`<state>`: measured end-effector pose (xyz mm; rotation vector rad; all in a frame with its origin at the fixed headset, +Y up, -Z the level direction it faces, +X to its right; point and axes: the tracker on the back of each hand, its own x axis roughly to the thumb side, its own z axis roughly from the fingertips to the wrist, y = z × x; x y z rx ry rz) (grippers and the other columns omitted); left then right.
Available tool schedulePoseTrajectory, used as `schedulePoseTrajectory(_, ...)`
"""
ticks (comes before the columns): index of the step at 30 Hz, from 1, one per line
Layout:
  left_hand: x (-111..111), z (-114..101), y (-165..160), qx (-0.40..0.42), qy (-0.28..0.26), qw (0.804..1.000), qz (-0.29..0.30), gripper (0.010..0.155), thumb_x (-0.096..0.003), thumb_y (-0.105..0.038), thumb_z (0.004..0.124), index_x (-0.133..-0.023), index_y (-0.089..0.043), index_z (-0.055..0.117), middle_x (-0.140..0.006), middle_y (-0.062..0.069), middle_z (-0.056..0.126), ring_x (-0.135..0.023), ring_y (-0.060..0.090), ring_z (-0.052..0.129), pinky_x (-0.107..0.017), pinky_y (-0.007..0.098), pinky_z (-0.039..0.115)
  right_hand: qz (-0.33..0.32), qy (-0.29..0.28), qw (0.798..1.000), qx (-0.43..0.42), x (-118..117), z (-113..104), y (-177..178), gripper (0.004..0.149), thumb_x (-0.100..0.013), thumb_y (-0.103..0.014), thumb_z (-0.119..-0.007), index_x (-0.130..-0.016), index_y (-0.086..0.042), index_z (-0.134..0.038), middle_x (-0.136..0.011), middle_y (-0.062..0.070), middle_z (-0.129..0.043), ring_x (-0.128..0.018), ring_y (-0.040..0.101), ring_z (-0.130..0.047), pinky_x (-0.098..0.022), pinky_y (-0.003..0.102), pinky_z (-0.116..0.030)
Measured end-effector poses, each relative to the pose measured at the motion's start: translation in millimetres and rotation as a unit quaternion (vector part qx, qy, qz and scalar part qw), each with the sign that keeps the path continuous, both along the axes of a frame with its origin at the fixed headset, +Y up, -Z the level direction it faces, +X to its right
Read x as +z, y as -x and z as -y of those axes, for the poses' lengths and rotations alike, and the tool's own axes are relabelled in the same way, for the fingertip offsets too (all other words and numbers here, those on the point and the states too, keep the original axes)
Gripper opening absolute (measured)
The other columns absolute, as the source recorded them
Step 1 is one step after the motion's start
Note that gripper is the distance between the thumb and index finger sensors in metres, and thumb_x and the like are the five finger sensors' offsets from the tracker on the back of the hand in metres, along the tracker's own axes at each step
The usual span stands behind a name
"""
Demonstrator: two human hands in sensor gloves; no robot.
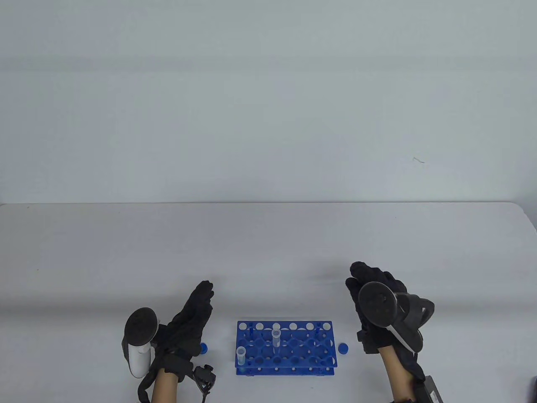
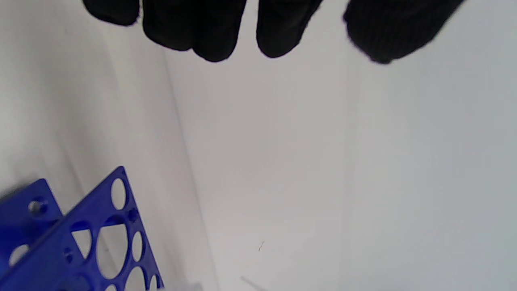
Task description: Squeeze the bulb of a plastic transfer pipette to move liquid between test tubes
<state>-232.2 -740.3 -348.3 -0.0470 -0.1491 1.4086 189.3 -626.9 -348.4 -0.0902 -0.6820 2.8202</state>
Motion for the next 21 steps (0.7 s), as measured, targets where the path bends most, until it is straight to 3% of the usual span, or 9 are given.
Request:
schedulePoseTrajectory(4, 0.0, 0.1, -0.4, -0.001, -0.002, 1.0, 0.001, 0.081, -0.0477, -0.067, 0.06, -0.118, -0.031, 0.04, -0.126, 0.016, 0.041, -0.112, 0.042, 0.041, -0.08, 0.066, 0.04, 0.051, 0.059, 0.997, -0.005, -14.6, 42.7, -23.7, 0.046, -0.036, -0.036, -0.082, -0.078, -0.019, -0.086, -0.062, -0.001, -0.101, -0.049, 0.018, -0.102, -0.049, 0.048, -0.081)
schedulePoseTrajectory(9, -0.1, -0.1, -0.3, 0.0, -0.003, 1.0, 0.002, 0.081, -0.0477, -0.067, 0.059, -0.118, -0.031, 0.04, -0.126, 0.016, 0.041, -0.112, 0.042, 0.041, -0.08, 0.066, 0.04, 0.065, 0.105, 0.992, -0.035, -20.9, 64.5, -37.5, 0.046, -0.036, -0.035, -0.082, -0.079, -0.018, -0.085, -0.063, 0.0, -0.101, -0.05, 0.019, -0.101, -0.05, 0.049, -0.08)
schedulePoseTrajectory(13, -0.2, -0.1, -0.1, -0.001, -0.003, 1.0, 0.001, 0.081, -0.0478, -0.067, 0.059, -0.118, -0.031, 0.04, -0.126, 0.016, 0.041, -0.112, 0.042, 0.041, -0.08, 0.065, 0.039, 0.081, 0.129, 0.988, 0.016, -23.7, 76.8, -45.2, 0.047, -0.036, -0.035, -0.082, -0.079, -0.018, -0.085, -0.062, 0.0, -0.101, -0.049, 0.019, -0.102, -0.049, 0.049, -0.08)
schedulePoseTrajectory(18, -0.3, -0.4, -0.2, 0.0, -0.005, 1.0, 0.001, 0.081, -0.0478, -0.067, 0.059, -0.118, -0.031, 0.04, -0.126, 0.017, 0.041, -0.112, 0.042, 0.041, -0.08, 0.065, 0.039, 0.08, 0.228, 0.967, 0.076, -29.0, 97.7, -51.7, 0.046, -0.035, -0.039, -0.082, -0.077, -0.019, -0.086, -0.06, -0.001, -0.101, -0.048, 0.019, -0.102, -0.05, 0.049, -0.08)
schedulePoseTrajectory(21, -0.3, -0.2, -0.2, -0.001, -0.004, 1.0, 0.001, 0.082, -0.0477, -0.067, 0.059, -0.118, -0.031, 0.04, -0.126, 0.017, 0.041, -0.112, 0.042, 0.041, -0.08, 0.066, 0.04, 0.072, 0.3, 0.944, 0.119, -32.3, 110.5, -51.6, 0.046, -0.035, -0.041, -0.082, -0.075, -0.019, -0.087, -0.06, -0.001, -0.101, -0.049, 0.019, -0.101, -0.052, 0.051, -0.078)
